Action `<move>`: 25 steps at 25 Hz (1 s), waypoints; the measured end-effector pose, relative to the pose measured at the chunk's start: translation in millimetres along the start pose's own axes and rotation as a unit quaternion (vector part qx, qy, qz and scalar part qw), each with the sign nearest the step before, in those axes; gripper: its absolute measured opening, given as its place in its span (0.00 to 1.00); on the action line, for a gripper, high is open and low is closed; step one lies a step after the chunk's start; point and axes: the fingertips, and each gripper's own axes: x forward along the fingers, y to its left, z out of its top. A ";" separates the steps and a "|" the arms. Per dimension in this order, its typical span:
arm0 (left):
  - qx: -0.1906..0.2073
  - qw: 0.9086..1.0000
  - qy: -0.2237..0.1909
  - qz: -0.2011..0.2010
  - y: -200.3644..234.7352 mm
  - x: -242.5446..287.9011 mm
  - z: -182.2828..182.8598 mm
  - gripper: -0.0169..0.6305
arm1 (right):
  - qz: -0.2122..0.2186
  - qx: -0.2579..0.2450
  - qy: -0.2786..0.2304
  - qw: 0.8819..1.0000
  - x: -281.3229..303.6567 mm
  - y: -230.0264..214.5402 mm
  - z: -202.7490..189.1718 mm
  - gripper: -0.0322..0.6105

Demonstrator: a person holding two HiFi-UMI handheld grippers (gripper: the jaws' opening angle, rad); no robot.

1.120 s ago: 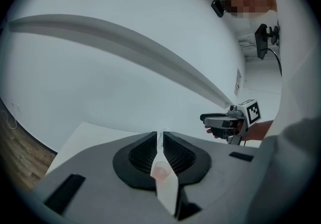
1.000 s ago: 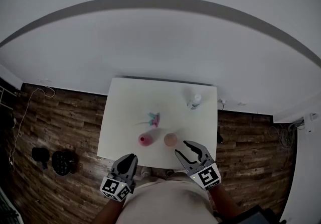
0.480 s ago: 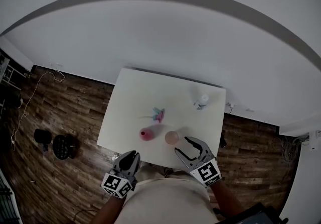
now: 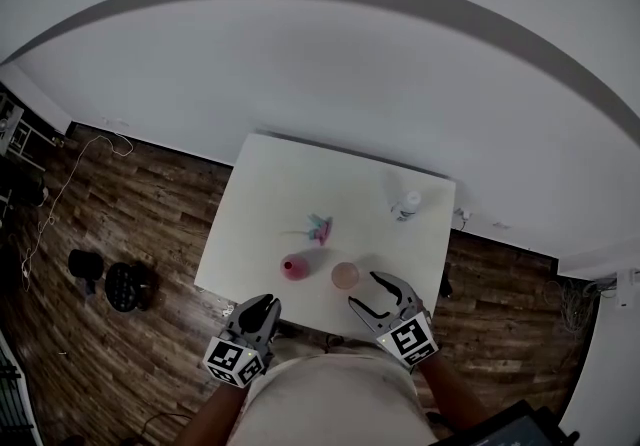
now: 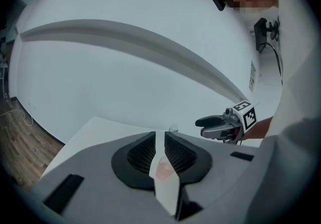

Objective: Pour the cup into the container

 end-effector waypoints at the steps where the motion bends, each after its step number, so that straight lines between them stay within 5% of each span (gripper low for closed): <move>1: 0.002 1.000 0.004 -0.005 -0.4 1.6 -1.3 0.10 | -0.002 0.001 0.002 1.000 2.1 -0.5 -2.1 0.44; 25: 0.031 0.996 0.080 -0.015 -4.7 10.6 -52.5 0.10 | -0.003 -0.023 0.039 0.999 24.4 1.4 -58.1 0.45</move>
